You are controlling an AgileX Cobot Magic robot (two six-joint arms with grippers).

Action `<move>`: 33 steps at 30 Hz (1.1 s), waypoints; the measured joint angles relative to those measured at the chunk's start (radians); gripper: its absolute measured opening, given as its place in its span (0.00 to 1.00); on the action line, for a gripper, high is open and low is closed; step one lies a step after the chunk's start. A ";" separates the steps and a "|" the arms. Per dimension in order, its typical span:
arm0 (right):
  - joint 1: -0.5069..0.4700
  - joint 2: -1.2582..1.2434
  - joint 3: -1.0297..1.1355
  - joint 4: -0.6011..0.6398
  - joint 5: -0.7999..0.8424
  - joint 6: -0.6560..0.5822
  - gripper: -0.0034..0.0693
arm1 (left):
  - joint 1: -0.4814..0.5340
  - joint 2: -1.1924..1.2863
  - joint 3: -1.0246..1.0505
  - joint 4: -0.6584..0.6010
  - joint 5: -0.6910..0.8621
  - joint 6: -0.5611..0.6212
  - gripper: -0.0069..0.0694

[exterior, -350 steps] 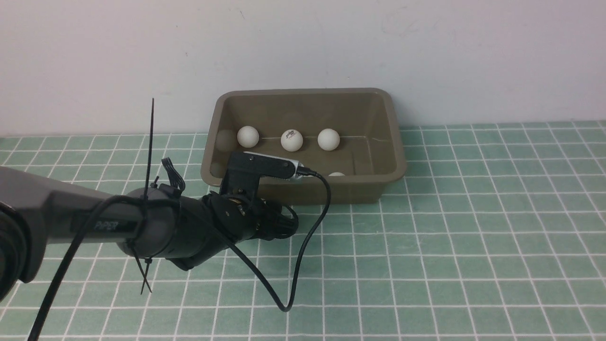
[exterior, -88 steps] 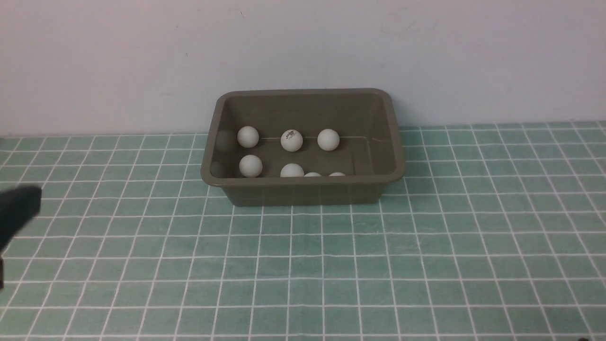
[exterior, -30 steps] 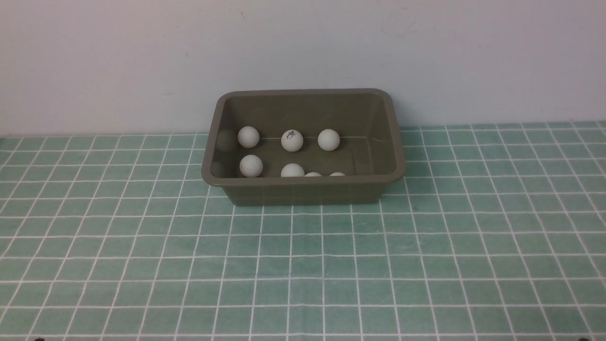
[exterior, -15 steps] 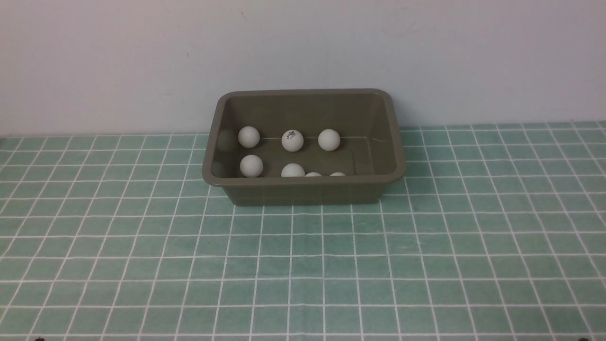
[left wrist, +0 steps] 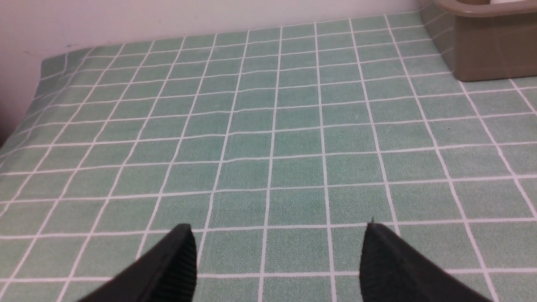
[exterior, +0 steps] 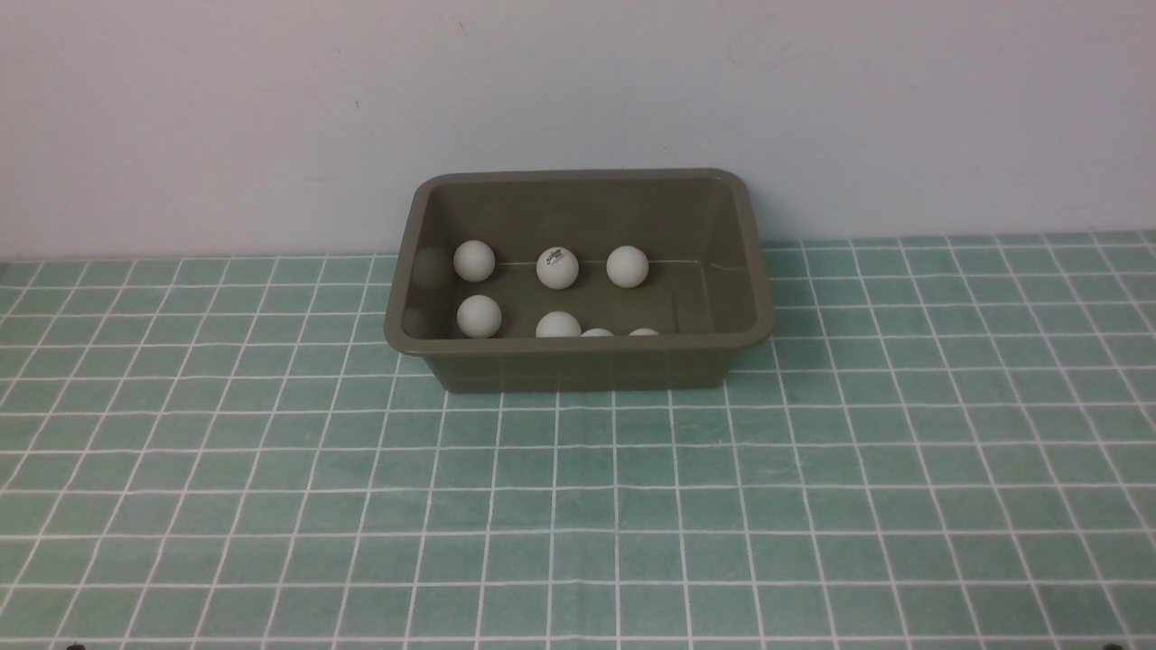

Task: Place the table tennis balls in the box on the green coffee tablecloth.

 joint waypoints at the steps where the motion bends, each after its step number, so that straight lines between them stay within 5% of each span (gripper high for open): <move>1: 0.000 0.000 0.000 0.000 0.000 0.000 0.56 | 0.000 0.000 0.000 0.000 0.000 0.000 0.71; 27: 0.000 0.000 0.000 0.006 -0.002 0.000 0.56 | 0.000 0.000 0.000 0.000 0.000 0.000 0.71; 33: 0.000 0.000 0.012 0.157 -0.094 0.009 0.56 | 0.000 0.000 0.000 0.000 0.000 0.000 0.71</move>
